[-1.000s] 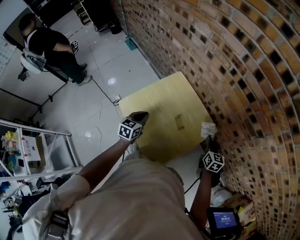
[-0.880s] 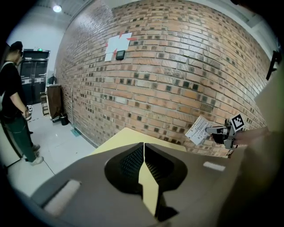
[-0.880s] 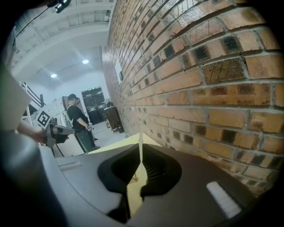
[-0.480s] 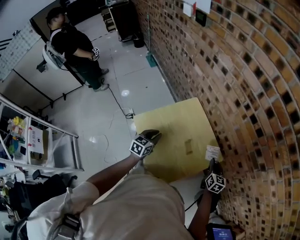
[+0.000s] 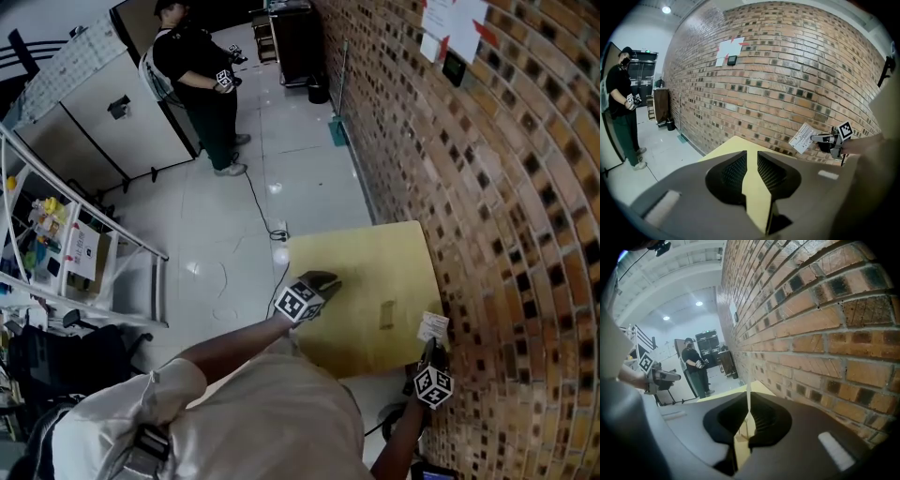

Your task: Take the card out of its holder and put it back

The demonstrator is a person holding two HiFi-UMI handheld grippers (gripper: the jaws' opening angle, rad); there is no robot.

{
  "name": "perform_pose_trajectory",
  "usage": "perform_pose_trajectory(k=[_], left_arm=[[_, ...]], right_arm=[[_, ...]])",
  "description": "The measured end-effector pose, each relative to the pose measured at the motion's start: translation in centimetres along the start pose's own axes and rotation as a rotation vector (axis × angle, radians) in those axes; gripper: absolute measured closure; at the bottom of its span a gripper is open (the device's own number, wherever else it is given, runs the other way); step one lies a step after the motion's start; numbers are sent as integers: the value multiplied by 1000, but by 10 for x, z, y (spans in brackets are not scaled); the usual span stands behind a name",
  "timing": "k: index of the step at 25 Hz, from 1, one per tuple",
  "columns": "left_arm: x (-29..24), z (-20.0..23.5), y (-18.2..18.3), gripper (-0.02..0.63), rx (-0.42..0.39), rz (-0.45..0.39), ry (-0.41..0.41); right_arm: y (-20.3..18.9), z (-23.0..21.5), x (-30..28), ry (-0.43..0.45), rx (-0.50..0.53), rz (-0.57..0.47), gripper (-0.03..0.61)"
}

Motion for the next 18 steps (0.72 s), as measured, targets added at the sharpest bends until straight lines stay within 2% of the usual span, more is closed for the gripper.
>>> perform_pose_trajectory(k=[9, 18], left_arm=[[0, 6, 5, 525, -12, 0, 12], [-6, 2, 1, 525, -17, 21, 14]], right_arm=[[16, 12, -38, 85, 75, 39, 563], [4, 28, -75, 165, 95, 143, 563]])
Point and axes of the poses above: the fingertips, and each gripper's own axes: x backward along the fingers, z to its left, y out of its top, the point moved 4 cm from there along x, backward along the fingers, and after that the axes turned 10 degrees about y, right-handed, at the moved point
